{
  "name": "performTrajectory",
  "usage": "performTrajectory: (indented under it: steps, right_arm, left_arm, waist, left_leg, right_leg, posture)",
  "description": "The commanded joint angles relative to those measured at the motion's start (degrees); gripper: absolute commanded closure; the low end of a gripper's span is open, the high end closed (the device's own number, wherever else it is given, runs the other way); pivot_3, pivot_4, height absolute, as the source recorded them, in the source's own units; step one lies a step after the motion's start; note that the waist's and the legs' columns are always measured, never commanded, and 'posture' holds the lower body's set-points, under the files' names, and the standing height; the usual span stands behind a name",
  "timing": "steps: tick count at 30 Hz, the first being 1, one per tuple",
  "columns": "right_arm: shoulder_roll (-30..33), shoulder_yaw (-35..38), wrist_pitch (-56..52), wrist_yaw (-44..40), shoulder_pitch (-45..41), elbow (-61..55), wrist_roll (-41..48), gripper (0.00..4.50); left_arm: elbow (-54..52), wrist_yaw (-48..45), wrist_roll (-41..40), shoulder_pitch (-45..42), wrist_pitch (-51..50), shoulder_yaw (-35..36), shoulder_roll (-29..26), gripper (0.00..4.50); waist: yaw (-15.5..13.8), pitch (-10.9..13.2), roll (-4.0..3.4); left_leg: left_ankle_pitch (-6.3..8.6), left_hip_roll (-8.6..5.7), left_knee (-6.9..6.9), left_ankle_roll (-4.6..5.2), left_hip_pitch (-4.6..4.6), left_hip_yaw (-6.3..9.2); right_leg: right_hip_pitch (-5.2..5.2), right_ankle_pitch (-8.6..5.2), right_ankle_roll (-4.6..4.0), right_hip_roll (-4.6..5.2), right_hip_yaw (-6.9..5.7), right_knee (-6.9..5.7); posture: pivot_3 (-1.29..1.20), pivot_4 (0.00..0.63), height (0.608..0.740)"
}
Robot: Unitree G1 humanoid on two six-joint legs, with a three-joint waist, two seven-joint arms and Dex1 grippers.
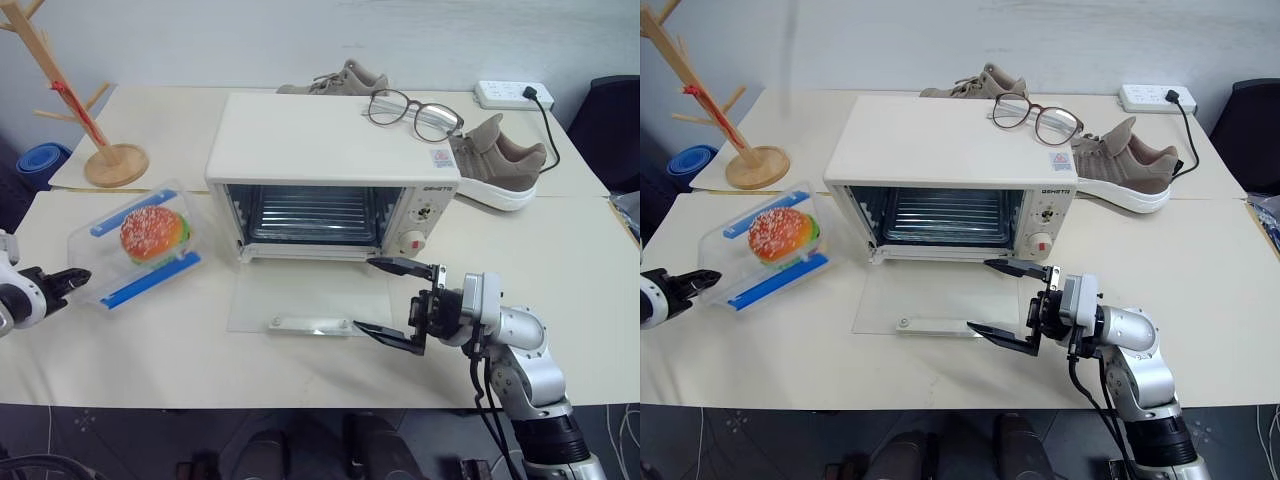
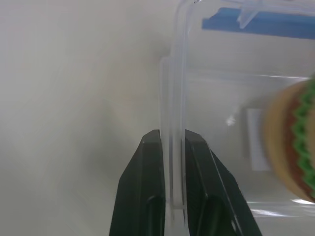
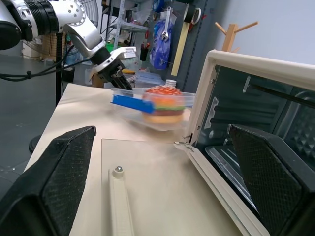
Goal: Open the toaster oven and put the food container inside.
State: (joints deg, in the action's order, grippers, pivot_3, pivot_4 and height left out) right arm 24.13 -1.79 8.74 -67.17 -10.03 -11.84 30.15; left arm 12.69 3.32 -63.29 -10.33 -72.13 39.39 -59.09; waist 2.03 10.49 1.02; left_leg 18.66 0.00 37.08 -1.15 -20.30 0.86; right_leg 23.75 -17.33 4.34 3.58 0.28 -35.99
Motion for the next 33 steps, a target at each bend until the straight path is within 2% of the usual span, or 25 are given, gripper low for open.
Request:
performTrajectory:
  steps: [1,4,7,10,15,22,26,30,32,33]
  right_arm:
    - [0.91,0.56,1.09,-0.17,-0.37,-0.94,-0.1,0.0]
    - [1.92,0.6,1.12,-0.52,0.49,-0.95,-0.52,0.0]
    - [3.54,2.16,2.03,-1.26,2.71,0.04,-0.58,0.0]
    - [4.98,3.66,3.43,-1.83,4.02,1.99,-0.72,0.0]
    - [5.91,5.61,4.95,-1.1,5.52,4.4,-1.46,0.0]
    - [6.51,8.63,7.25,0.64,11.45,4.15,-2.27,0.0]
    - [5.98,9.13,7.71,2.94,15.32,1.19,-2.53,0.0]
    - [5.47,9.04,7.73,4.88,17.84,-0.92,-2.86,0.0]
    - [5.0,9.07,8.06,5.78,19.12,-1.53,-2.95,0.0]
    - [4.82,9.14,8.21,6.16,19.55,-1.64,-2.99,0.0]
  left_arm:
    - [-7.92,-6.42,2.24,5.93,-2.72,6.7,-4.75,4.35]
    - [-14.6,-12.81,1.94,11.84,-5.91,10.62,-6.53,4.35]
    - [-24.92,-19.03,-0.65,18.79,-12.92,17.52,-7.44,4.35]
    - [-32.84,-19.81,-5.36,18.34,-18.25,18.63,-5.85,4.35]
    - [-38.95,-11.91,-12.29,7.07,-19.75,8.49,0.06,4.35]
    - [-37.61,7.85,-15.59,-10.42,-18.07,-8.87,14.86,4.35]
    - [-34.34,15.08,-13.65,-15.52,-17.8,-13.19,20.93,4.35]
    - [-32.46,17.93,-12.87,-18.82,-18.04,-15.58,23.89,4.35]
    - [-30.83,18.86,-12.02,-20.98,-17.41,-16.71,25.65,3.6]
    - [-30.2,18.96,-11.89,-21.85,-17.21,-17.06,26.27,3.42]
  waist:
    - [-0.05,0.01,0.03]
    - [-0.39,0.02,0.05]
    - [-0.63,0.02,0.05]
    - [-0.76,0.05,0.0]
    - [-0.66,0.1,-0.11]
    - [-0.73,0.09,-0.08]
    - [-0.63,0.07,-0.08]
    - [-1.03,0.05,-0.12]
    - [-1.51,0.04,-0.12]
    - [-1.87,0.05,-0.12]
  left_leg:
    - [0.0,0.02,0.0,-0.01,-0.03,0.01]
    - [0.02,0.01,0.0,0.01,-0.08,0.01]
    - [0.14,-0.03,0.01,0.26,-0.09,0.07]
    - [0.2,-0.08,0.02,0.39,-0.08,0.09]
    - [0.12,-0.13,0.03,0.38,0.1,0.12]
    - [-0.05,-0.16,0.17,0.02,-0.03,0.11]
    - [-0.05,-0.19,0.21,0.02,0.0,0.03]
    - [-0.11,-0.23,0.25,-0.04,0.11,0.03]
    - [-0.15,-0.24,0.28,-0.07,0.12,0.05]
    - [-0.15,-0.24,0.29,-0.08,0.12,0.05]
  right_leg:
    - [0.04,0.0,0.0,0.0,-0.01,0.0]
    - [0.06,-0.01,-0.02,0.03,-0.01,0.05]
    - [-0.02,-0.03,-0.05,0.13,-0.07,0.12]
    - [-0.07,-0.04,-0.07,0.21,-0.09,0.16]
    - [-0.22,-0.03,-0.06,0.25,-0.1,0.03]
    - [-0.15,0.04,0.07,0.1,-0.07,-0.03]
    - [-0.17,0.07,0.14,0.06,-0.01,-0.02]
    - [-0.29,0.09,0.17,0.04,0.01,-0.09]
    - [-0.29,0.1,0.19,0.01,0.0,-0.1]
    - [-0.29,0.1,0.19,0.0,0.0,-0.11]
  posture:
    - [0.0,0.15,0.74]
    - [0.0,0.15,0.74]
    - [0.0,0.15,0.74]
    - [0.0,0.15,0.74]
    - [0.0,0.15,0.74]
    - [0.0,0.15,0.74]
    - [0.0,0.15,0.74]
    - [0.0,0.15,0.74]
    - [0.0,0.15,0.74]
    - [0.0,0.15,0.74]
